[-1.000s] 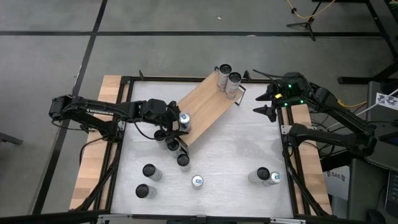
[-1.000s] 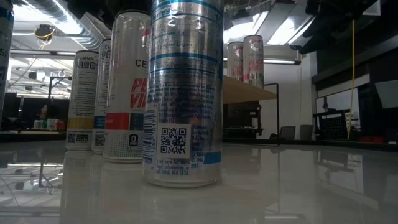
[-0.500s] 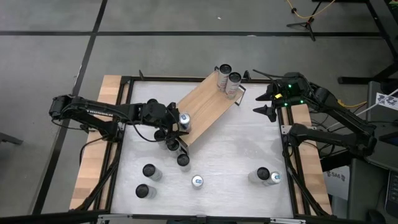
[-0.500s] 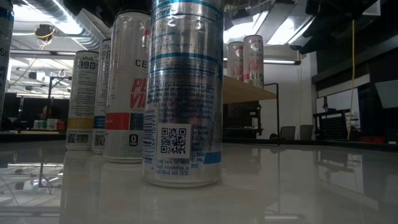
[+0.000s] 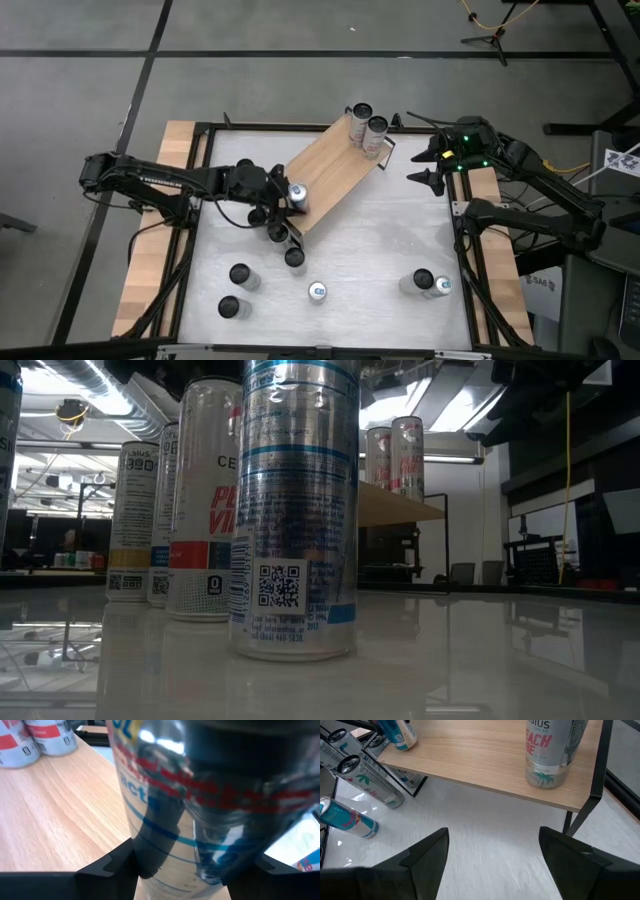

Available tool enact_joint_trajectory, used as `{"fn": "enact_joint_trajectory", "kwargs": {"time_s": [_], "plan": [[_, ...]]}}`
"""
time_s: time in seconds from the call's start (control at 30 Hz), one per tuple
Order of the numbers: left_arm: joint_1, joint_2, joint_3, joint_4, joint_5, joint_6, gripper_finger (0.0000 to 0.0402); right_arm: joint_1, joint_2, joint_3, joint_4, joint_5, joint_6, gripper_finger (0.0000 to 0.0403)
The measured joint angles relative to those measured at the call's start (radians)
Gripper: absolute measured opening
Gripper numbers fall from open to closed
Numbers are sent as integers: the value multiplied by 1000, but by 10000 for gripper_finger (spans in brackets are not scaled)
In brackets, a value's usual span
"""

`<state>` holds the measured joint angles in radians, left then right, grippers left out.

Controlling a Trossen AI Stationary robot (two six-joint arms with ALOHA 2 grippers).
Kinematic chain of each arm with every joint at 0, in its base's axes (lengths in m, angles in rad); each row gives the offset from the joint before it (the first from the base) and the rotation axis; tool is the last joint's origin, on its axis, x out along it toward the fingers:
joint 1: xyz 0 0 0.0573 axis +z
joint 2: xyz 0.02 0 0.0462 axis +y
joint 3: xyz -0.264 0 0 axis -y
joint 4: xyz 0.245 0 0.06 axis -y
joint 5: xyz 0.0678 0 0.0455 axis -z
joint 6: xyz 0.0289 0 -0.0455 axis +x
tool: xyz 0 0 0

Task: Place canned beverage on shelf
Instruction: Put the blue soda can on the shelf

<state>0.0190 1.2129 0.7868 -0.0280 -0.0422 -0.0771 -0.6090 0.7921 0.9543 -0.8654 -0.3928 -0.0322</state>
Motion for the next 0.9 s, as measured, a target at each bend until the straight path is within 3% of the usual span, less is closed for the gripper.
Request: {"fn": "enact_joint_trajectory", "kwargs": {"time_s": [0.57,0.9], "plan": [[132,5,0,219,12,-2,214,0,0,0,0,0,0,305],[213,115,57,322,139,-25,214,0,0,0,1,0,0,305]]}}
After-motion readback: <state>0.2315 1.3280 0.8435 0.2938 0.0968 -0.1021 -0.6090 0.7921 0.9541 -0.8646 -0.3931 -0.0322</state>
